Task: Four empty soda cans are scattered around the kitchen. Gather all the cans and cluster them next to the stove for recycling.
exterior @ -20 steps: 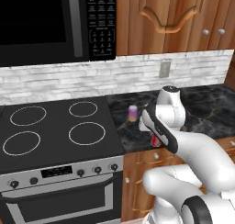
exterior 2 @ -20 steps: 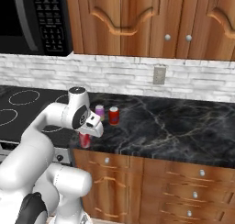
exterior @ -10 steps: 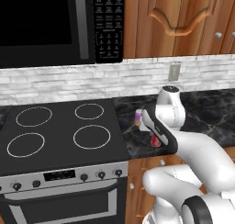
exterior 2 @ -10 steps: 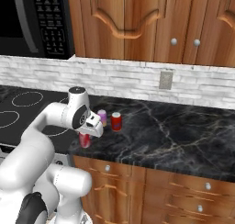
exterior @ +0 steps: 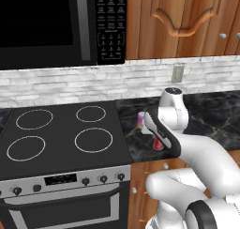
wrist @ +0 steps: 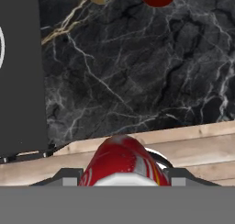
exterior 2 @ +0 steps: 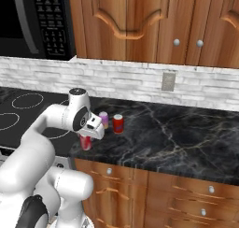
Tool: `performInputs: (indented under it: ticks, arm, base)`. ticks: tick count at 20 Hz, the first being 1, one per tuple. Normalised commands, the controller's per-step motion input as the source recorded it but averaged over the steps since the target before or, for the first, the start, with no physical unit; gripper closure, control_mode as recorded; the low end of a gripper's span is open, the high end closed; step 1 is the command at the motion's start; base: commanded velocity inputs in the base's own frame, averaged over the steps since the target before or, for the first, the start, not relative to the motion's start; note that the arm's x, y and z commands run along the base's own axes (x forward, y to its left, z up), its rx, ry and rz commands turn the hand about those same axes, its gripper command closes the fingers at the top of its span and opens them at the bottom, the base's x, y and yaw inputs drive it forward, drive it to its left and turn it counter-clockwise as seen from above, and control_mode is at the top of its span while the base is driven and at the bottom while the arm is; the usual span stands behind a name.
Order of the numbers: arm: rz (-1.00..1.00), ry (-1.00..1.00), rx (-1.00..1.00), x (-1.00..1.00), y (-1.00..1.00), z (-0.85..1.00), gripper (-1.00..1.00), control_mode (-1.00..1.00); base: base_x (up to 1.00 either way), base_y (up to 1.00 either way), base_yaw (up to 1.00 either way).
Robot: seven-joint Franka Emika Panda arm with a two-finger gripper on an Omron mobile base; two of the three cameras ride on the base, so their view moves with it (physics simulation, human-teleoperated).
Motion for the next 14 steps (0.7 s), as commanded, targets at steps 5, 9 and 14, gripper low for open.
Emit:
performInputs:
  ticks: [5, 9, 14]
  arm:
    - [0.0, 0.0, 0.0, 0.0, 0.0, 0.0, 1.0, 1.0]
    - [0.0, 0.0, 0.03, 0.16, -0.06, 0.04, 1.0, -1.0]
    - [0.0, 0.0, 0.04, 0.37, -0.12, 0.04, 1.0, -1.0]
  base:
    - [0.0, 0.0, 0.0]
    - [0.0, 0.0, 0.0]
    - [0.0, 0.0, 0.0]
